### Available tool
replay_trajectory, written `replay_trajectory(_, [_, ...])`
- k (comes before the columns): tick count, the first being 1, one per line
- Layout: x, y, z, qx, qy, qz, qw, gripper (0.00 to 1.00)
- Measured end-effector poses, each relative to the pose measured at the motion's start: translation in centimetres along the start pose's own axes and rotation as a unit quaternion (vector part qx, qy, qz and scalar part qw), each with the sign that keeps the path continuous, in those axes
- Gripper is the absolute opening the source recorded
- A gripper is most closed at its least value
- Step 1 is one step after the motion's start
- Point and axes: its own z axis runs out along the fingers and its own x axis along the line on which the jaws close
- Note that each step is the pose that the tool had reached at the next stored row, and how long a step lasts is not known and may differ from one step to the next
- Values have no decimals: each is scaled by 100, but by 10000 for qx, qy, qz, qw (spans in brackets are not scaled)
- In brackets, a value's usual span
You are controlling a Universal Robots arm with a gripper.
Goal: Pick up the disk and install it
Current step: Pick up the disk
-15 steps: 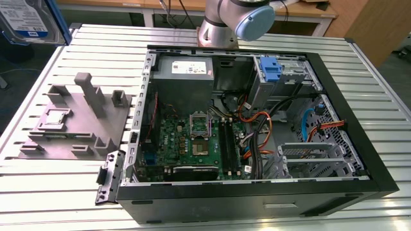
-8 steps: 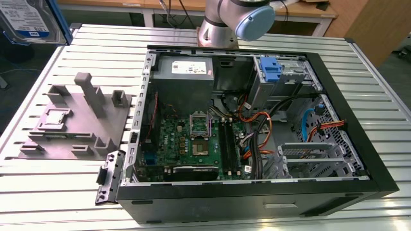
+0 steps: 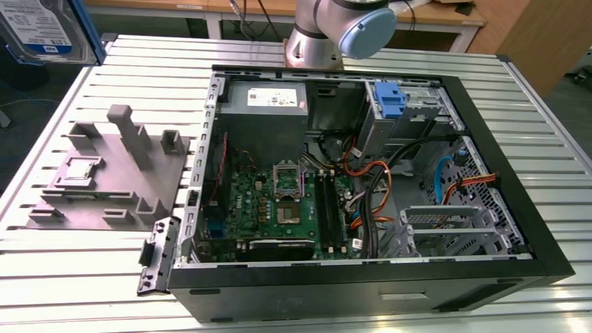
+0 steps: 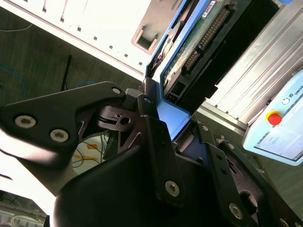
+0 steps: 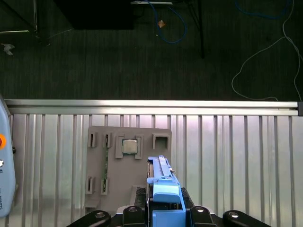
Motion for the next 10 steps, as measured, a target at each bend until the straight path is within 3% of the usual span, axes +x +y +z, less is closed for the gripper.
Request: replay_trajectory(10, [0, -25, -1, 0, 0, 0, 10000, 37])
